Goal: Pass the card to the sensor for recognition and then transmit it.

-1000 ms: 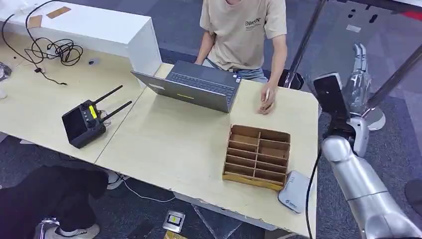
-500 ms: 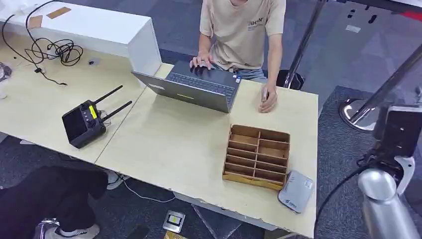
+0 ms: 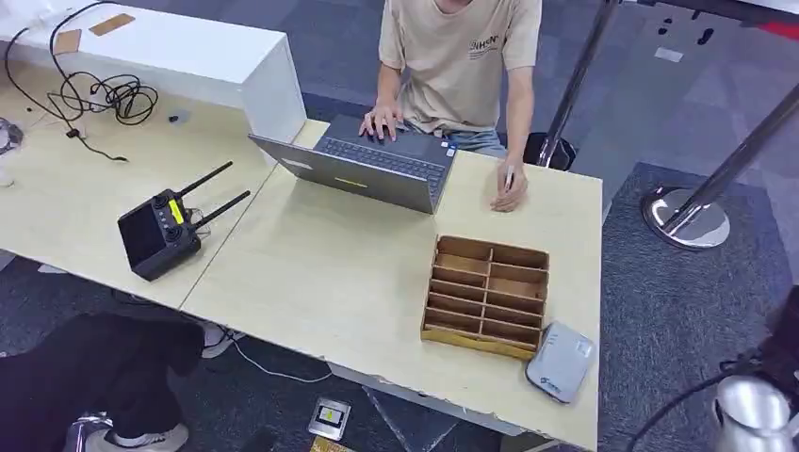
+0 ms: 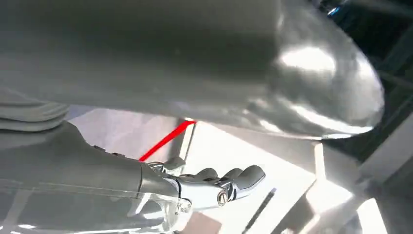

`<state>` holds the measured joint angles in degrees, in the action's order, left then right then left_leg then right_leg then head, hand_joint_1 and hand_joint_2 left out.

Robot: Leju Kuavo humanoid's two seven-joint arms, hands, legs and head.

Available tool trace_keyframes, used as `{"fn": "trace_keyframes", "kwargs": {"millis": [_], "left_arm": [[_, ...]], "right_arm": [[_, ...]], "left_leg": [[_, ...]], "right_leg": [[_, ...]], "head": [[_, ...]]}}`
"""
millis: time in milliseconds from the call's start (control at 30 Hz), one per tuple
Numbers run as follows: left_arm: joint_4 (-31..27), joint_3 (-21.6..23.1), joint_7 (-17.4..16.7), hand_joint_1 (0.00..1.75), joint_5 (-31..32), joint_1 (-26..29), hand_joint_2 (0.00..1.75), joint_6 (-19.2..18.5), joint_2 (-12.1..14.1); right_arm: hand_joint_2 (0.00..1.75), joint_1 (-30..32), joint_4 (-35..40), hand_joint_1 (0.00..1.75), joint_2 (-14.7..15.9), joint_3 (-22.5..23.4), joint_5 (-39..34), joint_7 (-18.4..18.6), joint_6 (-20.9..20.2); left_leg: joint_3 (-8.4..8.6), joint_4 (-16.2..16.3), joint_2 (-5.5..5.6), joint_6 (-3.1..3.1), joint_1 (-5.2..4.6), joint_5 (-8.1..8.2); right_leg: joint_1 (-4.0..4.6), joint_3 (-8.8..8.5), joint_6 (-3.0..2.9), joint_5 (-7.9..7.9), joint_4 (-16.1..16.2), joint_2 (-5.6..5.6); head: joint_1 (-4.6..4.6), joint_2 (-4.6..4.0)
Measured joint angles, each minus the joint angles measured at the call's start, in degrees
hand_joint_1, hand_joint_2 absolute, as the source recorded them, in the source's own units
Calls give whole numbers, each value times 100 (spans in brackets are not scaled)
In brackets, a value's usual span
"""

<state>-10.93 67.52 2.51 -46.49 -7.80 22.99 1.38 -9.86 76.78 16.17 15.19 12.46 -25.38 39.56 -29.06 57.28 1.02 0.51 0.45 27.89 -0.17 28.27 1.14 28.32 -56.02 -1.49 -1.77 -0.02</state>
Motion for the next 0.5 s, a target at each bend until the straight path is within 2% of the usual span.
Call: {"fn": "trace_keyframes", "kwargs": {"millis": [167,233,300,367,433,500], "left_arm": [[0,-59,-2,0,-125,2,0,31,-2],[0,-131,-17,0,-192,15,0,39,-2],[0,-171,-26,0,-243,27,0,118,-2],[0,-201,-96,0,-297,27,0,245,-20],[0,-260,-122,0,-334,38,0,308,-33],[0,-306,-135,0,-363,44,0,363,-46]], "right_arm": [[0,33,-451,0,-162,448,118,61,2],[0,54,-914,0,-245,736,15,-248,2],[0,47,-1494,0,-286,1028,296,-724,2],[0,-19,-2132,0,-356,1622,899,-1005,5],[0,-70,-2707,0,-413,2210,1603,-1018,7],[0,-75,-3212,0,-476,2729,1882,-1090,7]], "left_leg": [[4,0,-5,0,2,0],[0,0,-4,0,1,0],[1,0,-4,0,-1,0],[0,0,-6,0,-3,0],[-1,0,-7,0,-3,0],[-4,0,-6,0,-2,1]], "right_leg": [[0,3,-1,1,0,2],[1,5,0,1,1,-1],[0,9,0,1,1,2],[0,10,0,1,1,2],[0,11,0,1,1,2],[0,13,0,1,1,2]], "head": [[-2,0],[2,0],[0,0],[2,0],[4,0],[2,0]]}}
